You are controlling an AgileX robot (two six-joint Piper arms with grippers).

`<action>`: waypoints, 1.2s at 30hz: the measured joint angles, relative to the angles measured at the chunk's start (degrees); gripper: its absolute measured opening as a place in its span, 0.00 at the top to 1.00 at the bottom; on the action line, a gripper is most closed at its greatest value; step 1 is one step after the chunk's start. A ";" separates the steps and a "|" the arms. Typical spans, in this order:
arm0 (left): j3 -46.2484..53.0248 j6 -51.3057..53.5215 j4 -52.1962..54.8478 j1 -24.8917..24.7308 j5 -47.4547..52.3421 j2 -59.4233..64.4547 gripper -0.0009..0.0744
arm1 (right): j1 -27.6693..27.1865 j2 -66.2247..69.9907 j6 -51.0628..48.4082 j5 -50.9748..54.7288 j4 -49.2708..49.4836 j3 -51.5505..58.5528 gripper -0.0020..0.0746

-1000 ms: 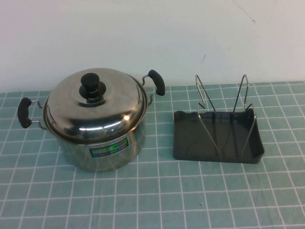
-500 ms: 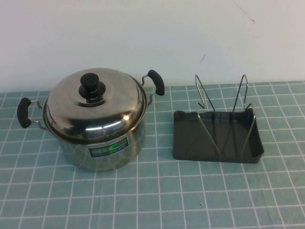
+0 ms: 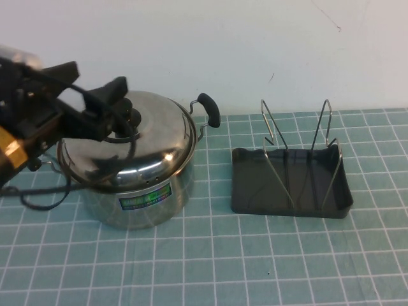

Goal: Put pot lid on rack
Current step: Open the pot, then hand over the pot lid

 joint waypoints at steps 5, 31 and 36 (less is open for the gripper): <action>-6.70 0.16 3.49 -2.12 4.15 8.49 0.08 | 0.00 0.00 0.00 1.34 1.38 0.00 0.98; -10.43 0.55 -2.00 -3.40 2.15 17.84 0.55 | 0.00 0.00 -0.59 0.58 14.83 -1.24 0.98; -10.53 0.06 -6.28 -5.34 -15.74 15.95 0.55 | 0.00 0.78 -8.16 5.12 36.85 -5.96 0.98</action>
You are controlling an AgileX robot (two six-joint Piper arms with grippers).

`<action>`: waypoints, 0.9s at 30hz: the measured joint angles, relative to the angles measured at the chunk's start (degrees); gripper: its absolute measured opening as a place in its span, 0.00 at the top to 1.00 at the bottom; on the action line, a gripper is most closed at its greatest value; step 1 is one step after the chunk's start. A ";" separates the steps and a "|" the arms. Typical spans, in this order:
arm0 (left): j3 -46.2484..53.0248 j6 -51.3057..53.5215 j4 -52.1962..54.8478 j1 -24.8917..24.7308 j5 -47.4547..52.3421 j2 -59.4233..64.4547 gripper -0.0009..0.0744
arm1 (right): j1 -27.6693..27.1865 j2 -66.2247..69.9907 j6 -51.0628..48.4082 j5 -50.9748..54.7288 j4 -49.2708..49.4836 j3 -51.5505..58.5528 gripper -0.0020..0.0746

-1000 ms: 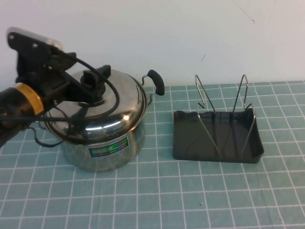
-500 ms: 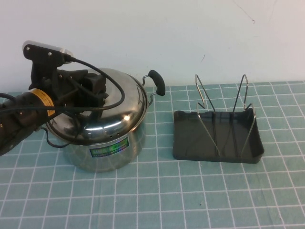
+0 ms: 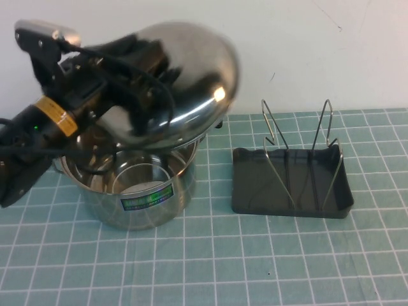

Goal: Put pot lid on rack
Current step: Hand over the pot lid

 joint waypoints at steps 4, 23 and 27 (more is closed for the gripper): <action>-1.81 1.71 -0.57 -6.54 -6.90 -0.40 0.55 | 0.00 3.44 -19.65 5.91 27.90 -2.56 0.98; -5.45 8.92 -5.56 -22.59 -8.02 -0.40 0.55 | 0.00 33.98 -29.61 18.88 57.68 -3.26 0.36; -5.45 7.39 -5.56 -22.59 -8.23 -0.40 0.55 | 0.00 42.68 -29.76 29.67 57.56 -6.09 0.31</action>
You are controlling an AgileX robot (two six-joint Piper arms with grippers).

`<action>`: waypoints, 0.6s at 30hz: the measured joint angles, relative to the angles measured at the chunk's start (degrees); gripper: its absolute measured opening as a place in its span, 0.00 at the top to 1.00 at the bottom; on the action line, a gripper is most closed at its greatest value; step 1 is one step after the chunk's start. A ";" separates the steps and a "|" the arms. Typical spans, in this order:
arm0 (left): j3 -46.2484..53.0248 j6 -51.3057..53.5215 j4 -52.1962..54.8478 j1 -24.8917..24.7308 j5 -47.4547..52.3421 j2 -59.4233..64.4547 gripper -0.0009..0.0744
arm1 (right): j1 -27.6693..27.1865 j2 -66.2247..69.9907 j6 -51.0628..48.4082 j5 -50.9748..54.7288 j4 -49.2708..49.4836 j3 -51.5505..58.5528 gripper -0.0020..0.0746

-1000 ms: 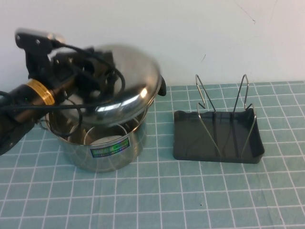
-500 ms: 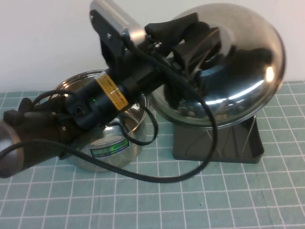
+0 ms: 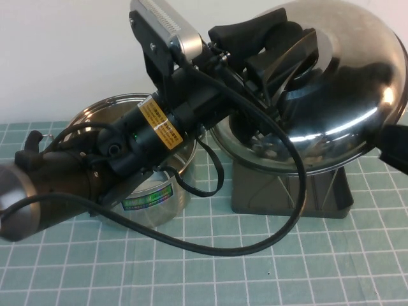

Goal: Put pot lid on rack
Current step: Hand over the pot lid

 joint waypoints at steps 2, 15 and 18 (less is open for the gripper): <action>0.00 -1.44 0.00 0.00 -0.13 0.00 0.55 | 0.00 3.37 -0.74 2.79 0.00 -2.62 0.31; 0.00 -7.56 1.81 0.00 0.22 0.10 0.56 | 0.00 10.80 -8.08 12.79 0.55 -13.58 0.82; 0.00 -9.11 2.29 0.00 0.10 0.10 0.56 | 0.00 10.80 -9.59 13.33 0.69 -13.58 0.84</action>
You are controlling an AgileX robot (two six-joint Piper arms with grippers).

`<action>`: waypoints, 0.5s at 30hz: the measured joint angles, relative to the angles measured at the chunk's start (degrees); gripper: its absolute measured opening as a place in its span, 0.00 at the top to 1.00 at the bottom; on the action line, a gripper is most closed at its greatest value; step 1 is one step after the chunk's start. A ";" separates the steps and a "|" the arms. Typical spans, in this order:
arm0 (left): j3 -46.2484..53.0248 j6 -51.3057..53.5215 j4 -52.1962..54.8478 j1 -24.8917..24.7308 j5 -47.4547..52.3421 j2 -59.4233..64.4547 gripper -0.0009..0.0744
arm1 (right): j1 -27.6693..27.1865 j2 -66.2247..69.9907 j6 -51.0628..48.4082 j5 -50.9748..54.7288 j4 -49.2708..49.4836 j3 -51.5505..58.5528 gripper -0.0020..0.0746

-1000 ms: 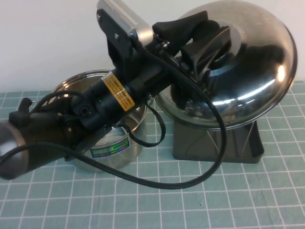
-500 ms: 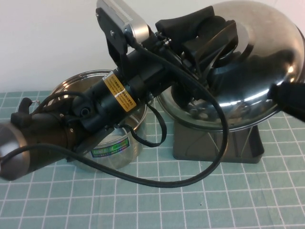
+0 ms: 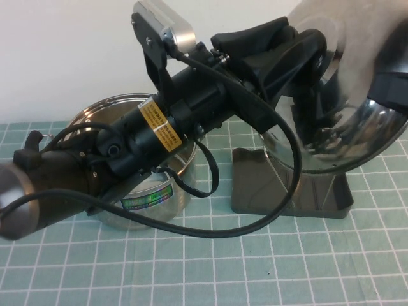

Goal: Put pot lid on rack
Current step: Hand over the pot lid, then place the pot lid on the pot rack

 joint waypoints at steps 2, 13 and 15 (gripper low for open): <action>0.00 -0.80 0.22 0.00 0.00 0.00 0.55 | 0.00 0.00 -0.55 0.25 0.00 0.00 0.84; -0.12 5.30 -11.67 0.45 15.49 -3.25 0.09 | 0.00 1.73 -5.03 -7.86 -2.20 -2.35 0.95; -0.12 8.94 -12.72 1.24 19.95 -4.84 0.13 | 0.00 3.53 -5.43 -7.74 -2.20 -4.55 0.95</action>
